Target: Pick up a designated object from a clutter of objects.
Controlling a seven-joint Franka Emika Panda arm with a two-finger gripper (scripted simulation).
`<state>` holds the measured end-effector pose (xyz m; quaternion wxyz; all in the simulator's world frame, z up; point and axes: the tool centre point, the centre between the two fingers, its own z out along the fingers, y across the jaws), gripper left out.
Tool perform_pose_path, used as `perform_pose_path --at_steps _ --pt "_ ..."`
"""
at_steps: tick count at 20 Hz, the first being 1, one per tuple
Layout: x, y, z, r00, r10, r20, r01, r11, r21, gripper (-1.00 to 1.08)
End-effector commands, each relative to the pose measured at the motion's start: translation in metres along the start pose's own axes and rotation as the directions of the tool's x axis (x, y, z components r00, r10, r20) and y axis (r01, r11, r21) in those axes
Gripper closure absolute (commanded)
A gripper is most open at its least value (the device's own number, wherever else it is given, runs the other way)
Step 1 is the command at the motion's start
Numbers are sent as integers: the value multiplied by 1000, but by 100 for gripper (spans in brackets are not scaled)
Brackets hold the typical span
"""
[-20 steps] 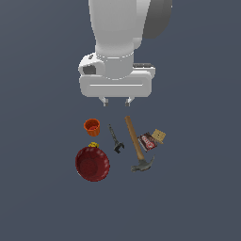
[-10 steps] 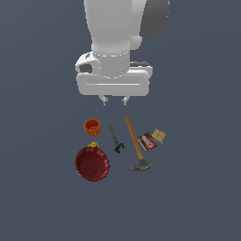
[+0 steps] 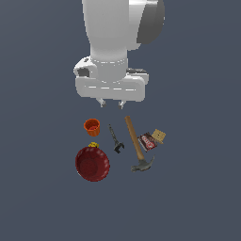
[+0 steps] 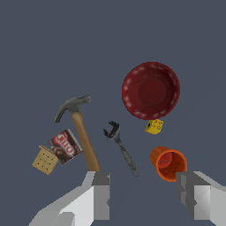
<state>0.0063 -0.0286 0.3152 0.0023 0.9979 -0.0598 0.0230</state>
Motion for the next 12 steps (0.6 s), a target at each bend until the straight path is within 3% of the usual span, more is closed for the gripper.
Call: perform_pose_path --at_steps 1,12 --pt "0 5 7 999 34 -2 -34 999 -13 -20" --pt "1 35 49 967 251 -33 -253 964 -88 -20"
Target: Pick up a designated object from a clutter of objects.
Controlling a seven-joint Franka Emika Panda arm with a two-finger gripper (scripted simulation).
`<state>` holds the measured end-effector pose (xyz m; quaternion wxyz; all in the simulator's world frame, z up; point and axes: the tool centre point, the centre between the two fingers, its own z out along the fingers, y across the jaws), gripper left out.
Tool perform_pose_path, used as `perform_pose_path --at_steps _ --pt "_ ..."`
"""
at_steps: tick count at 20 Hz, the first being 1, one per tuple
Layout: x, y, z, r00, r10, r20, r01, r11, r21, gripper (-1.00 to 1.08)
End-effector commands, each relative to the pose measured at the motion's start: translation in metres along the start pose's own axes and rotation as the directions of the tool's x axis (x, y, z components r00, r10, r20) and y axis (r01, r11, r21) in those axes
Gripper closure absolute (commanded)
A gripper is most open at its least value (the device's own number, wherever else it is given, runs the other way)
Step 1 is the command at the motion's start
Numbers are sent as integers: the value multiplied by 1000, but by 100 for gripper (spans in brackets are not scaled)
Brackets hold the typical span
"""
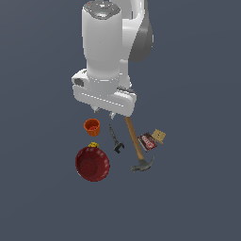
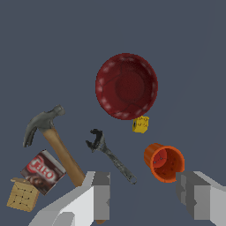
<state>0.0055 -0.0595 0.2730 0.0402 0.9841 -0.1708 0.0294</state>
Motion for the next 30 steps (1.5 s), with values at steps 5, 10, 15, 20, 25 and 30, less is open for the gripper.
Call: perform_pose_path --at_steps 5,10,15,20,25,30 --pt "1 16 28 990 137 -23 -138 989 -44 -20" --pt "1 28 49 971 235 -46 -238 969 -69 -20" --pt "-2 38 70 942 327 -73 -332 939 -88 -20" --pt "-5 48 89 906 411 -101 -420 902 -99 -20" --pt "-10 57 108 863 489 -128 -502 859 -103 -20" --pt "-17 65 127 814 560 -154 -577 811 -100 -20"
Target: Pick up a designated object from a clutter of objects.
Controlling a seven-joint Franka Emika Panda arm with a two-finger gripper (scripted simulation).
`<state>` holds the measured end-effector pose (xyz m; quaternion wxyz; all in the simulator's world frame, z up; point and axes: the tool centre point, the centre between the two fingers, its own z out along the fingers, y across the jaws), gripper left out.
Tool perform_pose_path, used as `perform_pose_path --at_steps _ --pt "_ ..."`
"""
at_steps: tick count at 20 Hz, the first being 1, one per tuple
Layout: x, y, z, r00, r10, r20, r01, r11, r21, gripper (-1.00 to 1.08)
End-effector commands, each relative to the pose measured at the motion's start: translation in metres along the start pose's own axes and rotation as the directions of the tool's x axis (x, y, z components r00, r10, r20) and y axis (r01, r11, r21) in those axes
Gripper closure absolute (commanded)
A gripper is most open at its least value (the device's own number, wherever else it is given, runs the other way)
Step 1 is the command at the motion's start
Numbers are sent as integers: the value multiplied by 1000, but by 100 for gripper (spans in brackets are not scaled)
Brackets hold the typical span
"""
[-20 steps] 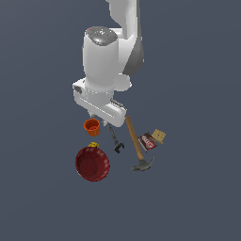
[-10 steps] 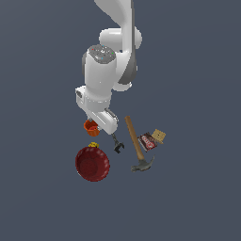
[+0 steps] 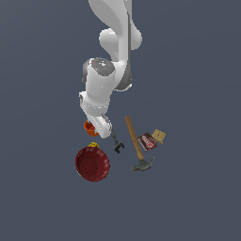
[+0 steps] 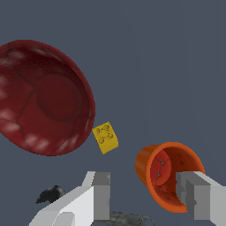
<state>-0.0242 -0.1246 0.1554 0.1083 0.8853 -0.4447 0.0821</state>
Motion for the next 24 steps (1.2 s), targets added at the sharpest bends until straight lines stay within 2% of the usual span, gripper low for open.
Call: perform_pose_path --at_steps 1,13,24 --pt "-2 4 9 999 45 -8 -45 999 -4 -20" --pt "-15 23 47 975 222 -33 -222 975 -7 -20" --pt "-21 29 58 959 280 -38 -281 960 -4 -20"
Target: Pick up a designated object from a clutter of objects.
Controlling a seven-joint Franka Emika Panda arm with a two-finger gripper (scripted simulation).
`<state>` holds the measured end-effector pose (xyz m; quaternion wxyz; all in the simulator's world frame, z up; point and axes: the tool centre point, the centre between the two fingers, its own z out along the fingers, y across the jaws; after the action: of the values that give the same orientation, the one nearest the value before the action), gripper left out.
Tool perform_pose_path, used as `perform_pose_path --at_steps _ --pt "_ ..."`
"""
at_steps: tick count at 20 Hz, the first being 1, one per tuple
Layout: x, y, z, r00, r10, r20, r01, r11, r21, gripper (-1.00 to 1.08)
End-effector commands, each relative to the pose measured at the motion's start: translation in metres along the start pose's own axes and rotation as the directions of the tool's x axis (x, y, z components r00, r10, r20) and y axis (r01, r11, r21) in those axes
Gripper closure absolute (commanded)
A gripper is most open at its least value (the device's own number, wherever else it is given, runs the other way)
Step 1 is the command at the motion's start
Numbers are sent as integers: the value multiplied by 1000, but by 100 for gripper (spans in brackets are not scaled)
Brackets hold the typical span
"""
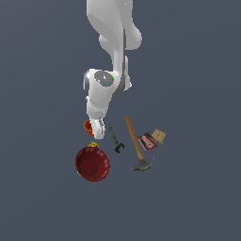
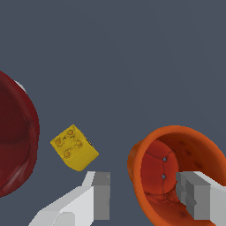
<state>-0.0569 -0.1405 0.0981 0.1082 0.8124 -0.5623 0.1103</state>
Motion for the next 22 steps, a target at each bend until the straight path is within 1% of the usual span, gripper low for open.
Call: perform_pose_path --at_steps 1,6,15,20,21,22 --pt "0 1 1 1000 5 0 -5 1000 0 -20" --pt "0 0 4 1000 2 0 -2 1000 0 -20" --pt "-1 1 29 1000 4 0 -4 1000 0 -20" --pt "0 0 31 1000 5 0 -5 1000 0 -20" --pt "0 0 31 1000 5 0 -5 1000 0 108" --pt "0 0 31 1000 5 0 -5 1000 0 108"
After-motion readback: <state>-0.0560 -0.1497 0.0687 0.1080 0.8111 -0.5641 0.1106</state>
